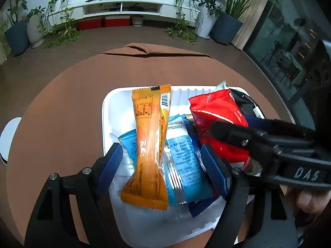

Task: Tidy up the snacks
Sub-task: 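Open both tools to release the orange bar and red bag, then withdraw both tools from the tray toward the remaining packs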

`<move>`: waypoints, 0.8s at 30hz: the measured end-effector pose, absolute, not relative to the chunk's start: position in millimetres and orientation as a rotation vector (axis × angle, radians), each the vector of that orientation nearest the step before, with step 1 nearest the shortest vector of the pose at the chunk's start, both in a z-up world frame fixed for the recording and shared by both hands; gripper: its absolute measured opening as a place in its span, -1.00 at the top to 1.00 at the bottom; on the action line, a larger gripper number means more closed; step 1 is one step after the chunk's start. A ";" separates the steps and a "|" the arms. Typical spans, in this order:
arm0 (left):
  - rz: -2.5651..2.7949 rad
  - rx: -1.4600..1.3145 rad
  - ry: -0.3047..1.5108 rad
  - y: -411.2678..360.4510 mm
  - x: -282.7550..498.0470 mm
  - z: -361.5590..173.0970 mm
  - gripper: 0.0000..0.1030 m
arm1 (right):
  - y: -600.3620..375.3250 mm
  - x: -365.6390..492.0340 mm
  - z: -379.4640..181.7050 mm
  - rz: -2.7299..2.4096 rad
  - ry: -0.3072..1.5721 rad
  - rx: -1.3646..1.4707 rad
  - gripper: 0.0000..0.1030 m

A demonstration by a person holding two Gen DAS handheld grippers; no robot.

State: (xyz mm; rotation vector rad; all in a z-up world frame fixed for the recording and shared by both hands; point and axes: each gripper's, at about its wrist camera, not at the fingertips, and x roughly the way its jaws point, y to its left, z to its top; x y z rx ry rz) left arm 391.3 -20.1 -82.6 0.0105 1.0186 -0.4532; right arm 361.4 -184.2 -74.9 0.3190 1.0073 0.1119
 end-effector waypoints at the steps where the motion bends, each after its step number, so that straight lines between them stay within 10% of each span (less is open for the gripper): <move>1: -0.457 0.010 1.018 -20.3 390.4 -82.5 -0.49 | -186.3 360.0 -74.1 0.111 1.004 0.319 -0.32; 5: -0.452 -0.002 1.002 -17.0 385.1 -77.9 -0.53 | -188.9 354.2 -69.8 0.107 0.990 0.321 -0.32; 9: -0.453 -0.018 0.956 -8.3 370.1 -62.3 -0.99 | -193.7 335.9 -54.8 0.121 0.933 0.367 -0.47; 17: -0.470 0.081 0.700 9.5 275.4 -20.5 -0.99 | -224.1 256.3 -10.4 0.161 0.746 0.487 -1.00; 24: -0.338 0.007 0.742 41.2 195.7 -28.8 -0.99 | -244.8 164.0 -2.9 0.174 0.692 0.559 -1.00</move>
